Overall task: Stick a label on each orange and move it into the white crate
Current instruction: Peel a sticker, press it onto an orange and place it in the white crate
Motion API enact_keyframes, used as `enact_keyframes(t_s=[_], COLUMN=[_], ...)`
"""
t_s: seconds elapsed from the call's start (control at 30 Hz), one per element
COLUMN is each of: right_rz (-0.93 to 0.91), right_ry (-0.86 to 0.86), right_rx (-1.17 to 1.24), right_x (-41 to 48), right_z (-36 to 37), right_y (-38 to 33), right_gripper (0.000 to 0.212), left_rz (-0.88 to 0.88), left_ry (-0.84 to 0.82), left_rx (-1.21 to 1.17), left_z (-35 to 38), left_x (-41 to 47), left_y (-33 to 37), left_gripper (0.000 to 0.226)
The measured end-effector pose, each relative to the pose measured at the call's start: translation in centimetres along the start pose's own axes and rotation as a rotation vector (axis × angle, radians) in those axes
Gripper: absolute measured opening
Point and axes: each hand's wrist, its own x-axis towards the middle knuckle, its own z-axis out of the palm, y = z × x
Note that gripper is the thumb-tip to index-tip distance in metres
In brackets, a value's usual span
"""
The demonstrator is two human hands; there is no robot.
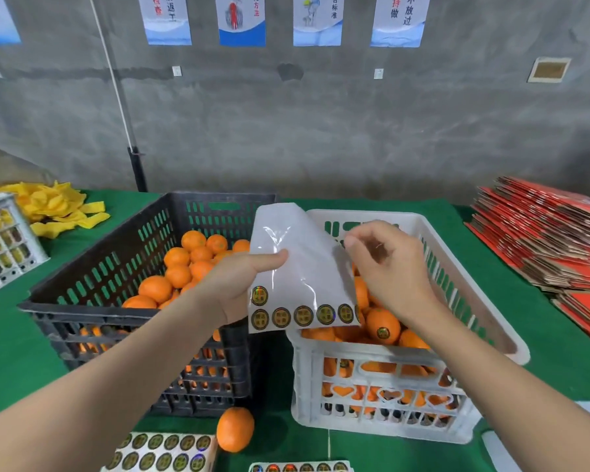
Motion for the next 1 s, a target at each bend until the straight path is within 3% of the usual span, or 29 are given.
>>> enact_keyframes(t_s=[0.1,0.2,0.27,0.37,0.6,1.0], right_rz=[-0.241,-0.169,-0.132,-0.136,-0.319,-0.337], right_ry=[-0.270,-0.397,-0.351,-0.265,-0.149,-0.033], right_rx=[0.041,-0.046,-0.077,-0.104,-0.190,-0.204], right_x=[-1.8,-2.6,-2.9,-3.0,-3.8,-4.8], right_z=[2.2,4.1,4.6,5.0,5.5,5.6], right_y=[-5.0,-4.8,-4.0,-3.4,-3.1,-3.5], right_gripper=[0.006,0.008,0.013,0.022,0.012,0.007], left_rz=[-0.013,-0.032,-0.091,-0.157,-0.158,-0.161], left_ry=[0.000,0.009,-0.046,-0.106,0.083,0.184], left_rx=[0.013,-0.068,-0.107,-0.042,0.013,0.000], left_z=[1.2,1.6,1.1,0.1,0.1,0.6], left_x=[-0.1,-0.5,-0.9,-1.5,-2.3,-3.0], left_y=[-0.1,0.1,0.1,-0.2,-0.8,-1.0], left_gripper=[0.019,0.021,0.036,0.031,0.021,0.022])
